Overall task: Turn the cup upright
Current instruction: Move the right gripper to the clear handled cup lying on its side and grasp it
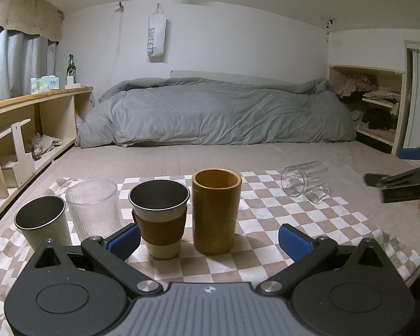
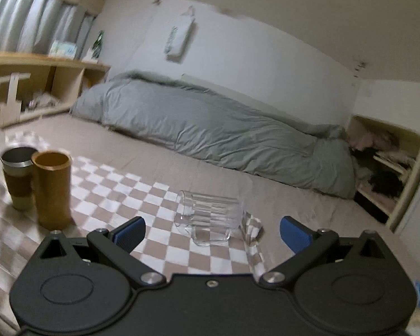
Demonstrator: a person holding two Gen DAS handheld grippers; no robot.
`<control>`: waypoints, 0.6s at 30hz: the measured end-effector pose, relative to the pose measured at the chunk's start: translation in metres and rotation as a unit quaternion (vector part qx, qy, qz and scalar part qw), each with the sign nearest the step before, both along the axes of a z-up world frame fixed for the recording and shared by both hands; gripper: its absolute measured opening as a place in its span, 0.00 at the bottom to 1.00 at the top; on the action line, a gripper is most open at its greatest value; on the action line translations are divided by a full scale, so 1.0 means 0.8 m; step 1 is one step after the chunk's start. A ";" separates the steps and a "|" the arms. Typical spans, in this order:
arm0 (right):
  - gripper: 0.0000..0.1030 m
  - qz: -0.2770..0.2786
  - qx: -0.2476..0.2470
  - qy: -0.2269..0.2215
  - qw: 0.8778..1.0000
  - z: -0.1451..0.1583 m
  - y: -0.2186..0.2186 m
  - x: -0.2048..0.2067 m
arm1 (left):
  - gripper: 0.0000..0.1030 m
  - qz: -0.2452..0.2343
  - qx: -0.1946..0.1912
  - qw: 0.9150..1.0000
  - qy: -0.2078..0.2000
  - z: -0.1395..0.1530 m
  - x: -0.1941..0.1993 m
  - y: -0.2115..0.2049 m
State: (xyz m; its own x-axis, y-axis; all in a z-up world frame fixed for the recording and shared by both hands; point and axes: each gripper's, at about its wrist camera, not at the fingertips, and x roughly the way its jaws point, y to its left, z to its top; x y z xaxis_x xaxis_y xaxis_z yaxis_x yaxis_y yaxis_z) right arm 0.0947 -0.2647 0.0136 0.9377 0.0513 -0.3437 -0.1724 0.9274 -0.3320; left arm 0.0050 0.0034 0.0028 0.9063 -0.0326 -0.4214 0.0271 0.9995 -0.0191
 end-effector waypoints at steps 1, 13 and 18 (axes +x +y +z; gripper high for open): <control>1.00 0.002 -0.011 0.003 1.000 -0.005 -0.001 0.015 | 1.00 0.000 -0.001 1.000 0.001 0.000 0.001 0.000; 1.00 0.085 -0.334 -0.043 0.938 -0.096 0.021 0.177 | 1.00 0.001 -0.017 1.000 0.013 -0.003 0.013 0.008; 1.00 0.169 -0.500 -0.046 0.848 -0.135 0.038 0.214 | 1.00 0.003 -0.024 0.999 0.022 -0.005 0.020 0.010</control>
State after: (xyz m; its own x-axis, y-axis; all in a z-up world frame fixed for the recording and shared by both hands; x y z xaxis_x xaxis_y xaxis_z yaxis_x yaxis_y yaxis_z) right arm 0.2663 -0.2340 -0.0944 0.9528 0.0480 -0.2999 -0.3029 0.0772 -0.9499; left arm 0.0210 0.0118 -0.0011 0.8874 -0.0486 -0.4584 0.0194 0.9975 -0.0681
